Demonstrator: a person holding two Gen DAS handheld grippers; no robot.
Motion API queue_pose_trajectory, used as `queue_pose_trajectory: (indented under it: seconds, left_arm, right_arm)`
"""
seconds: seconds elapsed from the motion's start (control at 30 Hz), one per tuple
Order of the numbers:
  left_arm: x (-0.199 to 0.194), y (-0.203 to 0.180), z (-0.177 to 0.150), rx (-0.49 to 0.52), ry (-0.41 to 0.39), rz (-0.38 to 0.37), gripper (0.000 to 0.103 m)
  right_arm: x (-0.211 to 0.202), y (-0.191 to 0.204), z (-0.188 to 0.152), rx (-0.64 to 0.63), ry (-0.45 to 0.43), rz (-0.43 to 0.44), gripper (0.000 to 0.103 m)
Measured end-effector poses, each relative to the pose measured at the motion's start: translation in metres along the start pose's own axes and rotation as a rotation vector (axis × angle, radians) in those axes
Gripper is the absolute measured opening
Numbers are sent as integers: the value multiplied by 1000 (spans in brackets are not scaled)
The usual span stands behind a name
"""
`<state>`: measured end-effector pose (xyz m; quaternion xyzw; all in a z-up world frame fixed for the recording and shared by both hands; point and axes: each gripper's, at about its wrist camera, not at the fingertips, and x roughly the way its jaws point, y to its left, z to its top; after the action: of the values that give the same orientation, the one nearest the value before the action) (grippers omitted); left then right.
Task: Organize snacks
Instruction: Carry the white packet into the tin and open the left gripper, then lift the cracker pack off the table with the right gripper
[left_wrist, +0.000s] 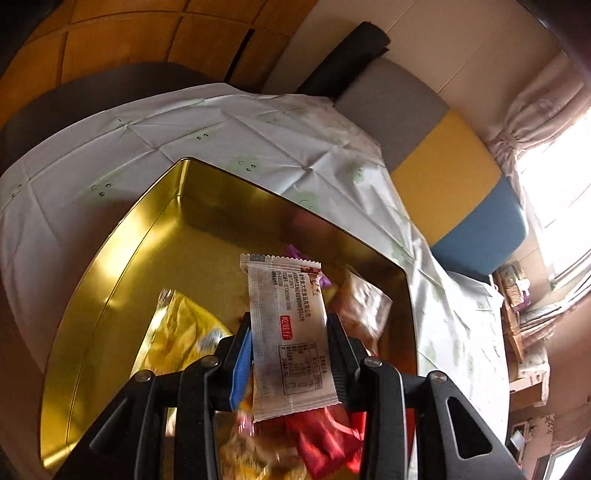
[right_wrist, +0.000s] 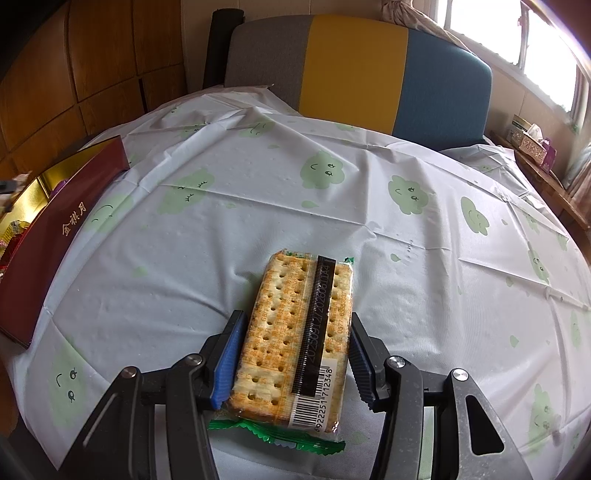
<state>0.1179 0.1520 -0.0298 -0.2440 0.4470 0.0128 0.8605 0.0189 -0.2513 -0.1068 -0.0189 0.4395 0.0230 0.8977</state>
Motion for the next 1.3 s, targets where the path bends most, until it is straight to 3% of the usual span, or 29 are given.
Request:
queue_pose_trajectory:
  seconds: [0.3,0.43,0.77,1.3]
  left_arm:
    - [36,8,5,38,65,92,43]
    - [22,5,-1,63,36,97,50]
    - [-23,-13,-34,187,-78,202,50]
    - [-66,-30,-68,289,-176,244,50]
  right_arm:
    - [0,0,0,1,-1,-1,54]
    - [0,0,0,1,-1,-2,54]
    - [-1,2,0,-4,-4,-14,54]
    - [-1,4,0,11,-2,-28,53]
